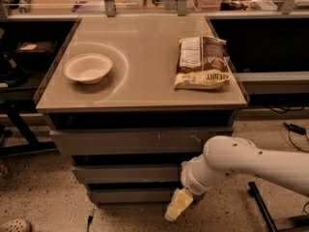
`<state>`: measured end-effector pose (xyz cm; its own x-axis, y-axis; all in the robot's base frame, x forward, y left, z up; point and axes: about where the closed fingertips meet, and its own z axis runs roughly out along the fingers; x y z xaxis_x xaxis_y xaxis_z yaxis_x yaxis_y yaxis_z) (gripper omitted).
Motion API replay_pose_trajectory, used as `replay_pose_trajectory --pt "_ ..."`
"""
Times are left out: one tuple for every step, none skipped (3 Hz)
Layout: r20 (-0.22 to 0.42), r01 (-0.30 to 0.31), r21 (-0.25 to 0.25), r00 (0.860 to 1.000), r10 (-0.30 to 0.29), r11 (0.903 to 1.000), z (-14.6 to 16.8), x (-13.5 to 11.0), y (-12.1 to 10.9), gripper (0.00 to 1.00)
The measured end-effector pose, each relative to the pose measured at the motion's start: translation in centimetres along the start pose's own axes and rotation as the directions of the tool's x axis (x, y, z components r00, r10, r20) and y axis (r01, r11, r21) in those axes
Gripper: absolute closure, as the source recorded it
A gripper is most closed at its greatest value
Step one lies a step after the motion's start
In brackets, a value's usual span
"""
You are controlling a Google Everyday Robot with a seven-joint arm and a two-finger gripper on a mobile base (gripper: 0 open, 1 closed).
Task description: Open middle drawer
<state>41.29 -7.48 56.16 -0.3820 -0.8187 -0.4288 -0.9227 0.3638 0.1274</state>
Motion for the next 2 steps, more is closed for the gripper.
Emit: replay_pose_trajectory --pt "0.003 -0.054 -0.011 0.999 0.054 0.9985 3.17 0.86 -1.46 0.00" --pt "0.003 -0.059 -0.017 0.998 0.059 0.9981 3.54 1.02 -1.42 0.00"
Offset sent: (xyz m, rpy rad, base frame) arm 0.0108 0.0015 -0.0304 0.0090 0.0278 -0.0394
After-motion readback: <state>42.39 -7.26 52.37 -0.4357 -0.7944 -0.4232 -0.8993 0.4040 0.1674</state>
